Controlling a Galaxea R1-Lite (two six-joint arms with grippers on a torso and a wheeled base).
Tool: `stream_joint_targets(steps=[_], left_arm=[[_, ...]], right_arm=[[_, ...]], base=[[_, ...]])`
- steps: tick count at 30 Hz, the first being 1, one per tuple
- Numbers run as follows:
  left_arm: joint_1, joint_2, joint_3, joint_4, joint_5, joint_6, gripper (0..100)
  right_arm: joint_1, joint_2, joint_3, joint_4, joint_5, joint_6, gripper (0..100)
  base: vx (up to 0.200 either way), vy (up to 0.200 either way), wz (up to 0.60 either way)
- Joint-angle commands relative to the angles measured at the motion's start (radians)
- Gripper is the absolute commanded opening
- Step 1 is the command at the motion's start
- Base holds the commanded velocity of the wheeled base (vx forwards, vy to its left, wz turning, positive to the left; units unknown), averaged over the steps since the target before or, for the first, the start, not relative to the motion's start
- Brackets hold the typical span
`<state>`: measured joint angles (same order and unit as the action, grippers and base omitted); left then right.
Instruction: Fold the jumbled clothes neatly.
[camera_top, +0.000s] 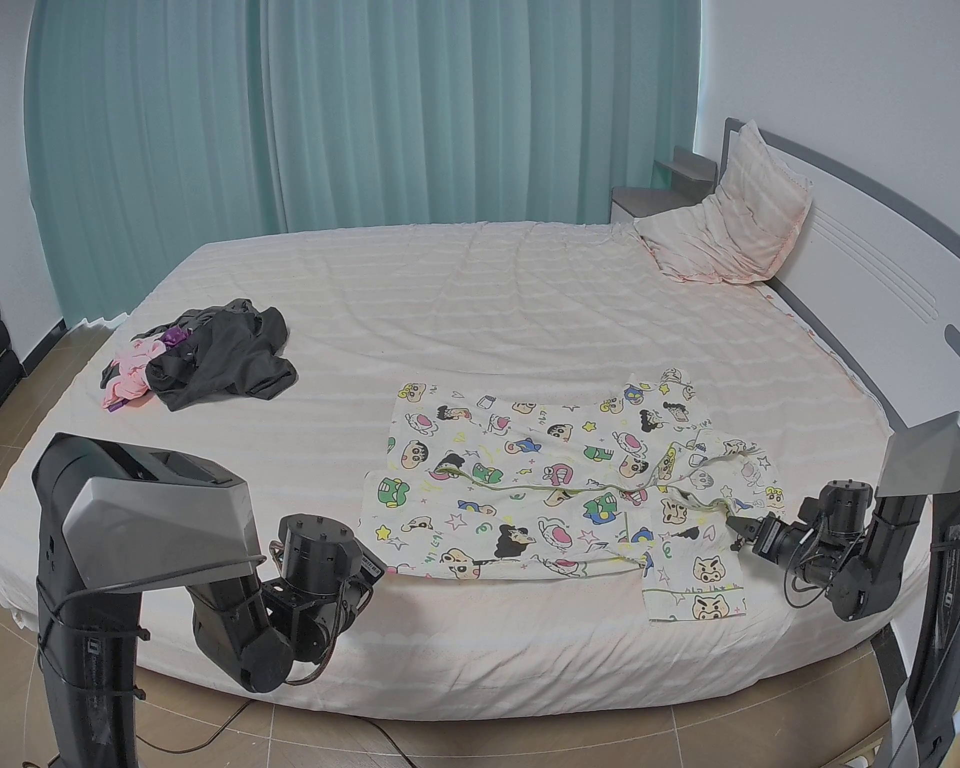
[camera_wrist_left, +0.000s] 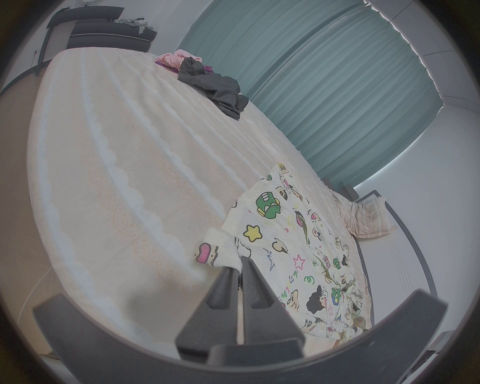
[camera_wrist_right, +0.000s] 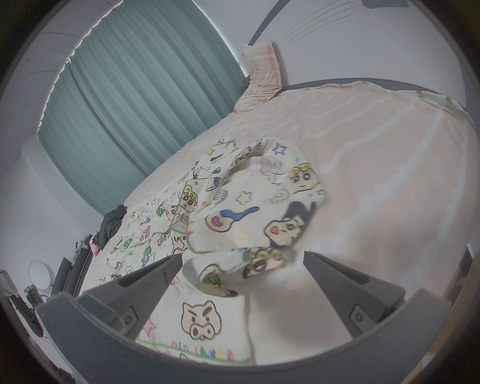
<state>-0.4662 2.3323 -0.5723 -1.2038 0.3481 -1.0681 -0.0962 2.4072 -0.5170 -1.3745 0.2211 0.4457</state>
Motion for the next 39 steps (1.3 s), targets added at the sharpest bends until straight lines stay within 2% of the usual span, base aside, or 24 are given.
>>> stream_joint_targets(steps=[1,7,11,13,14,16,18,20,21,23,25,27,36,39], left_arm=[[-0.002,0.01,-0.001,-0.003,0.0,0.002,0],[-0.002,0.012,0.0,-0.003,0.0,0.002,0],[-0.002,0.012,-0.001,-0.003,0.0,0.002,0],[-0.002,0.013,-0.001,-0.003,0.0,0.002,0],[-0.003,0.013,-0.001,-0.003,-0.001,0.002,0],[-0.003,0.012,-0.001,-0.003,-0.001,0.002,0],[-0.005,0.01,-0.001,-0.003,-0.001,0.002,0],[-0.005,0.01,-0.001,-0.003,-0.001,0.002,0],[-0.009,0.009,-0.001,-0.003,-0.001,0.002,0],[-0.009,0.01,-0.001,-0.003,-0.001,0.002,0],[-0.011,0.01,-0.001,-0.003,-0.001,0.002,0],[-0.011,0.01,-0.001,-0.003,-0.001,0.002,0],[-0.012,0.01,0.0,-0.003,-0.001,0.002,0],[-0.012,0.01,0.0,-0.003,-0.001,0.002,0]], right_arm=[[-0.046,-0.071,0.077,-0.003,0.012,-0.005,100],[-0.1,-0.158,0.14,-0.015,0.011,-0.007,100],[-0.103,-0.181,0.192,-0.018,0.029,-0.012,100],[-0.089,-0.169,0.285,-0.043,0.104,-0.042,100],[-0.088,-0.163,0.298,-0.049,0.118,-0.053,100],[-0.08,-0.106,0.342,-0.098,0.175,-0.128,100],[-0.071,-0.048,0.361,-0.163,0.195,-0.177,100],[-0.063,-0.031,0.364,-0.178,0.195,-0.185,100],[-0.028,0.016,0.362,-0.195,0.193,-0.199,100],[-0.02,0.02,0.362,-0.193,0.195,-0.199,100],[0.027,0.039,0.347,-0.193,0.196,-0.199,100],[0.042,0.059,0.325,-0.193,0.195,-0.199,100],[0.049,0.082,0.269,-0.192,0.198,-0.2,100],[0.053,0.079,0.276,-0.193,0.235,-0.2,100]], base=[[0.0,0.0,0.0],[0.0,0.0,0.0],[0.0,0.0,0.0],[0.0,0.0,0.0],[0.0,0.0,0.0],[0.0,0.0,0.0],[0.0,0.0,0.0],[0.0,0.0,0.0],[0.0,0.0,0.0],[0.0,0.0,0.0],[0.0,0.0,0.0],[0.0,0.0,0.0],[0.0,0.0,0.0],[0.0,0.0,0.0]])
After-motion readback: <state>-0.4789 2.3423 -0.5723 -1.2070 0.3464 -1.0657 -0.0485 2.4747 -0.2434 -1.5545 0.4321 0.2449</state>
